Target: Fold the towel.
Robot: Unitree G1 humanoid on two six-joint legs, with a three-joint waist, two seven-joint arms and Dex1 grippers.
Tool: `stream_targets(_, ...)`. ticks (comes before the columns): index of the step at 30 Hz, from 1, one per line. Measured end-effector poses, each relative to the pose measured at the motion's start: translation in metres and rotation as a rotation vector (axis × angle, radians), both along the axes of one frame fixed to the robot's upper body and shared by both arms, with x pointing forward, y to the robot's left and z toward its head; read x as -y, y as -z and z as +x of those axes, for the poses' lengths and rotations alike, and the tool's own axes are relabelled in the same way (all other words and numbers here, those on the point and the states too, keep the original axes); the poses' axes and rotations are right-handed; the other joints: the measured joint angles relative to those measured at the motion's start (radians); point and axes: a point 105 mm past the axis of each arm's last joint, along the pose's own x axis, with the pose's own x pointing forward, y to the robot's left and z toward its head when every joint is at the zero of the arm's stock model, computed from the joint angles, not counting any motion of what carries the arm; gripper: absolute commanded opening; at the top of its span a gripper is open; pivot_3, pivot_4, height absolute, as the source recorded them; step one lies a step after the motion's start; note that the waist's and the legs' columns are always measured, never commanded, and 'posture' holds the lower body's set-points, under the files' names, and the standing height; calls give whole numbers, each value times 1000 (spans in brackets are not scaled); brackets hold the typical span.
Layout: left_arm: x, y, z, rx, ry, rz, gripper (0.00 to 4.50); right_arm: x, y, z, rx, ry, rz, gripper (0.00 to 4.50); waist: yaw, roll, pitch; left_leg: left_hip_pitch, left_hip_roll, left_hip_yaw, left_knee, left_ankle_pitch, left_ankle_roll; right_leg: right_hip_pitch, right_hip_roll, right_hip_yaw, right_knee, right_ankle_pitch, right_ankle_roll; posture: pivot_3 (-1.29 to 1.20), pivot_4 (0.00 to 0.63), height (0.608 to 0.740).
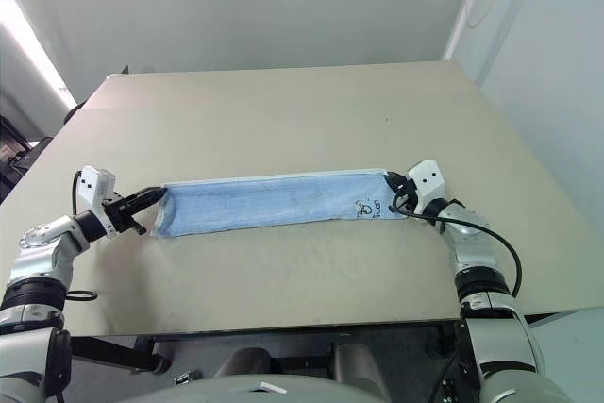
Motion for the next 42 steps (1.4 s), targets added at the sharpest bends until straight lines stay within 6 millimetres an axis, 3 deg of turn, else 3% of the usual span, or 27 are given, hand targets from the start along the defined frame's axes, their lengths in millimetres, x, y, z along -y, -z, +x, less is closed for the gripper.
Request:
stream_targets(8, -4, 1, 7, 24, -59, 10, 3535, -4, -15, 5, 62, 7, 68, 3548, 2, -1, -1, 0, 0, 0, 0, 0, 0, 0, 0, 0, 0, 1, 1, 0, 0, 740)
stream_targets(10, -7, -6, 12, 68, -98, 10, 3595, -3, -16, 7, 35, 20, 105, 4313, 3, -1, -1, -1, 0, 0, 1, 0, 0, -1, -1, 0, 0, 1, 1, 0, 0, 740)
stream_targets(11, -9, -15, 16, 109, -125, 0, 3595, 0, -18, 9, 12, 44, 141, 4489, 4, -1, -1, -2, 0, 0, 1, 0, 0, -1, -1, 0, 0, 1, 1, 0, 0, 740)
stream_targets(14, -12, -43, 20, 221, -139, -41, 3595, 20, -27, 17, -136, 141, 300, 4489, 5, -1, -1, -3, 0, 0, 1, 0, 0, -2, -1, 1, 0, 2, 1, 0, 0, 740)
stream_targets(17, 2, -67, 14, 302, -37, -60, 3595, 49, -37, 15, -308, 239, 440, 4489, 8, -1, -1, -5, 0, 0, 0, 0, 0, -4, -2, 1, -1, 2, 1, 0, 0, 740)
stream_targets(19, 21, -78, 5, 314, 72, -75, 3595, 59, -43, 4, -454, 225, 541, 4489, 8, -1, -1, -6, 0, 0, -1, 0, 1, -6, -2, 0, -1, 1, 1, 0, 0, 740)
stream_targets(24, 70, -93, -17, 282, 330, -102, 3595, 48, -50, -32, -730, 28, 704, 4489, 4, 0, -1, -5, 0, 2, -1, 0, 1, -5, 0, 1, -1, 1, 1, 0, 0, 740)
stream_targets(27, 91, -85, -30, 224, 441, -85, 3595, 46, -50, -55, -840, -53, 743, 4489, 1, 0, -1, -2, 1, 3, 0, -1, 2, -1, 1, 1, -1, -1, 5, 0, 0, 740)
stream_targets(32, 108, -67, -47, 135, 533, -84, 3595, 41, -27, -75, -990, -46, 765, 4489, -2, -1, -1, -1, 5, 4, 2, -1, 2, 5, 9, 4, -2, -4, 2, 0, 0, 740)
stream_targets(42, 137, -41, -53, 65, 614, -78, 3595, 15, -9, -61, -1015, -65, 821, 4489, -34, -8, -5, 3, 9, 6, 3, -1, 1, 8, 15, 7, -1, -2, -1, 0, 0, 740)
